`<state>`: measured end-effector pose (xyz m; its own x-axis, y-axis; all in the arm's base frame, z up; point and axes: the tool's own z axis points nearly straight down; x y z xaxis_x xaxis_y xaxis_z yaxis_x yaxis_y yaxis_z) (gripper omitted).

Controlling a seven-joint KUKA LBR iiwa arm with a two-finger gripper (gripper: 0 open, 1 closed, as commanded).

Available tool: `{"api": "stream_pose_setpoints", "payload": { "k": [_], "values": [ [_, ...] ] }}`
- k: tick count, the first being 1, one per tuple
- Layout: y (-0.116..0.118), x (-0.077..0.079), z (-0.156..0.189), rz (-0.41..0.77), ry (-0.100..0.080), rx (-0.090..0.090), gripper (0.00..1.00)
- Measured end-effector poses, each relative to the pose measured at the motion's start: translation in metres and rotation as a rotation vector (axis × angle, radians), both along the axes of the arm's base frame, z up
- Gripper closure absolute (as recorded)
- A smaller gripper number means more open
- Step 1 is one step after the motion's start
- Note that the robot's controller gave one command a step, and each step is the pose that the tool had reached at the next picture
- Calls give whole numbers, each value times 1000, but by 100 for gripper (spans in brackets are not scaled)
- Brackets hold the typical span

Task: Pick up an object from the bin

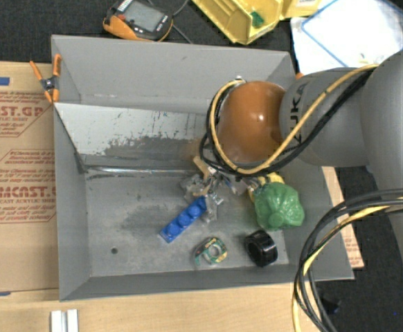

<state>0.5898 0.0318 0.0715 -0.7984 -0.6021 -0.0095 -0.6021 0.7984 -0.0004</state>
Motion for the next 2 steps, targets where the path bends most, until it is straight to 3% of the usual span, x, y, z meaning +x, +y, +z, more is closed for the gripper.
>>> {"api": "stream_pose_setpoints", "payload": {
  "k": [1,2],
  "values": [
    [0,-4,26,0,12,-1,100],
    [0,0,72,0,0,-1,100]
  ]
}}
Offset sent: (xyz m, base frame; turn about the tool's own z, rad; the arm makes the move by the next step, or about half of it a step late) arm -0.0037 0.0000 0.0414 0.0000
